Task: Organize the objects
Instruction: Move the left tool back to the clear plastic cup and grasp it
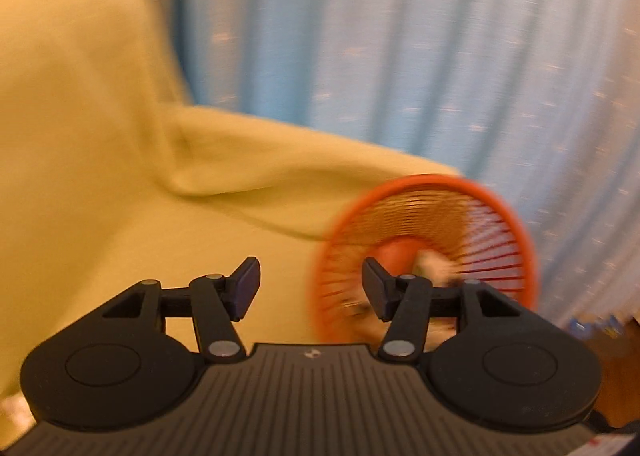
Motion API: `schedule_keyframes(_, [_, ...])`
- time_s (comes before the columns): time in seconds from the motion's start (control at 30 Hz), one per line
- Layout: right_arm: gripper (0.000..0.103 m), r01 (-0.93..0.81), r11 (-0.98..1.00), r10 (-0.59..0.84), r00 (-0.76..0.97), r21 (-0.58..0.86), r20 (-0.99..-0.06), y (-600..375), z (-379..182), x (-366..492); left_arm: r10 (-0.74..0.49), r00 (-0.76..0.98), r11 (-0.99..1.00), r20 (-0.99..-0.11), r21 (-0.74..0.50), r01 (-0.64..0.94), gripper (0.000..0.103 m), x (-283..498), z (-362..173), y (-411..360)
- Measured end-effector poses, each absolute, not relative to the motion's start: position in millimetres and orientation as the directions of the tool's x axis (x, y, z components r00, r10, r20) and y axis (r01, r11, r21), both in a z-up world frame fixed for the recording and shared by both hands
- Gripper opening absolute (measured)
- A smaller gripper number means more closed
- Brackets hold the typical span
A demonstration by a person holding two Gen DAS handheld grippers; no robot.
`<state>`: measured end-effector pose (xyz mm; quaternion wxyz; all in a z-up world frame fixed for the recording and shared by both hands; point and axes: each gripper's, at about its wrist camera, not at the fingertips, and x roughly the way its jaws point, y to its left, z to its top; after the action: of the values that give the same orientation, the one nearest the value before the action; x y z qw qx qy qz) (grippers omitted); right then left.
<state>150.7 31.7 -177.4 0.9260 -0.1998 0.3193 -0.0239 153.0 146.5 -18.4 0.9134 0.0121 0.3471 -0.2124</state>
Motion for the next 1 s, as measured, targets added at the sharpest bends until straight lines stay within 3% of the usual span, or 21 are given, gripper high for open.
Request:
schedule_keyframes(0.2, [0.008,-0.086,0.916,-0.174,0.795,-0.391,-0.582,32,-177,149,-0.204,0.705,0.976,-0.679,-0.085,0.201,0.062,157,-33,223])
schedule_keyframes(0.33, [0.008,-0.085,0.917,-0.173,0.795,-0.39,-0.582,31,-177,149,-0.164,0.68,0.985,-0.715,-0.075,0.158,0.076,157,-59,246])
schedule_keyframes(0.63, [0.008,-0.083,0.919,-0.172,0.795,-0.386,-0.582,32,-177,148,-0.168,0.597,0.977,-0.784,-0.052,0.208,0.088,154,-133,241])
schedule_keyframes(1.0, [0.009,-0.079,0.923,-0.168,0.796,-0.375,-0.582,30,-176,149,-0.194,0.558,0.927,-0.807,0.036,0.373,0.091,171,-186,209])
